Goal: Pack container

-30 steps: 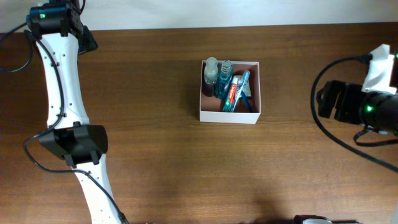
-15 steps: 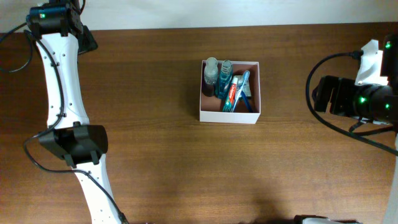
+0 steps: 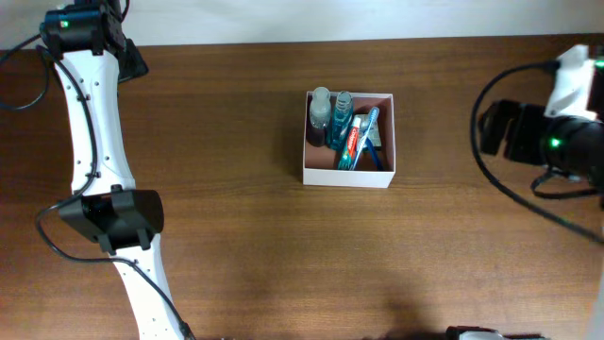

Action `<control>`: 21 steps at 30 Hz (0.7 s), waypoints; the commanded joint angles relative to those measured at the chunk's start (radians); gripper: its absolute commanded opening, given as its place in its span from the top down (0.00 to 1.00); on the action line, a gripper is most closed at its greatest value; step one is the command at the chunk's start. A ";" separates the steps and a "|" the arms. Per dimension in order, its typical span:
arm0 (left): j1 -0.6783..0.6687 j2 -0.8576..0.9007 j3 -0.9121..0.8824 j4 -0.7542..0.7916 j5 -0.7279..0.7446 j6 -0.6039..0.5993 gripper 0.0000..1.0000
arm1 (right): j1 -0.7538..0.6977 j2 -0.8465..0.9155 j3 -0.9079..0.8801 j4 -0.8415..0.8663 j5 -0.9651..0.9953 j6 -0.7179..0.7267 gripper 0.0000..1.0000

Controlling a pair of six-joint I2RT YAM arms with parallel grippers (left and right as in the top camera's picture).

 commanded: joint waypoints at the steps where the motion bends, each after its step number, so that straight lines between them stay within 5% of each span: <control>1: 0.003 0.005 -0.007 0.002 0.003 -0.010 0.01 | -0.006 -0.121 -0.011 0.039 0.085 -0.001 0.01; 8: 0.003 0.005 -0.007 0.002 0.003 -0.010 0.01 | -0.006 -0.348 -0.341 0.232 0.148 -0.001 0.01; 21: 0.003 0.005 -0.007 0.002 0.003 -0.010 0.01 | -0.006 -0.890 -1.254 0.921 0.148 -0.001 0.01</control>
